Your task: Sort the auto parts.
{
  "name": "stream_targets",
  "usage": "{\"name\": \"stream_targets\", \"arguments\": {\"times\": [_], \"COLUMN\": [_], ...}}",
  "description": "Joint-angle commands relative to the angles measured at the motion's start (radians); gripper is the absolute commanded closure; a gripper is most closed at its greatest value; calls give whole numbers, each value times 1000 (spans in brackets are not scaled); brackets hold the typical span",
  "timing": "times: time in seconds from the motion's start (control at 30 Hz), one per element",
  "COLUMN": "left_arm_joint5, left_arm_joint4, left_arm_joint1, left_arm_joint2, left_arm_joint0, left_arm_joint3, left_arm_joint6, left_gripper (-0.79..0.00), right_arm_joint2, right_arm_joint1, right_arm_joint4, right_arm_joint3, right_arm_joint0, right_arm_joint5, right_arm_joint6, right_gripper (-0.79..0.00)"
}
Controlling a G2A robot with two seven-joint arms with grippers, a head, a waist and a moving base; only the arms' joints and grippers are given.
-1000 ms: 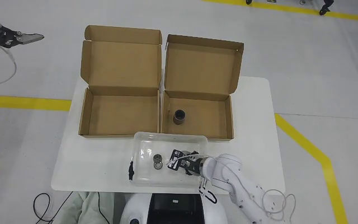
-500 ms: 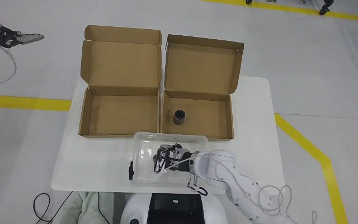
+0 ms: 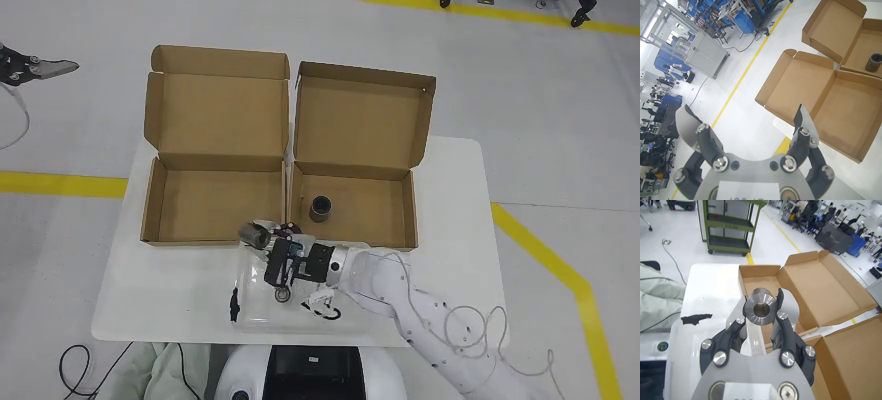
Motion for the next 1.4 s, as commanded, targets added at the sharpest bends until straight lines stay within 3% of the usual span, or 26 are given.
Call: {"name": "stream_targets", "arguments": {"times": [0.0,0.13,0.67,0.93,1.37], "left_arm_joint5": [0,0,0,0,0], "left_arm_joint4": [0,0,0,0,0], "left_arm_joint1": [0,0,0,0,0], "left_arm_joint2": [0,0,0,0,0], "left_arm_joint0": [0,0,0,0,0], "left_arm_joint3": [0,0,0,0,0], "left_arm_joint6": [0,0,0,0,0], "left_gripper": [-785,-785,-785,-785,-785], "right_arm_joint2": [8,31,140,174,184], "right_arm_joint1": [0,2,8,8,-10], "right_arm_joint4": [23,46,129,156,198], "right_arm_joint3": [7,52,-16,-65,-107], "right_arm_joint0": [-8,-8,-2,18,87], "right_arm_joint5": [-1,-34,-71,-85,-78], "right_arm_joint6": [-102,-290,-559,-548,-656], "right_gripper": [0,0,0,0,0]}}
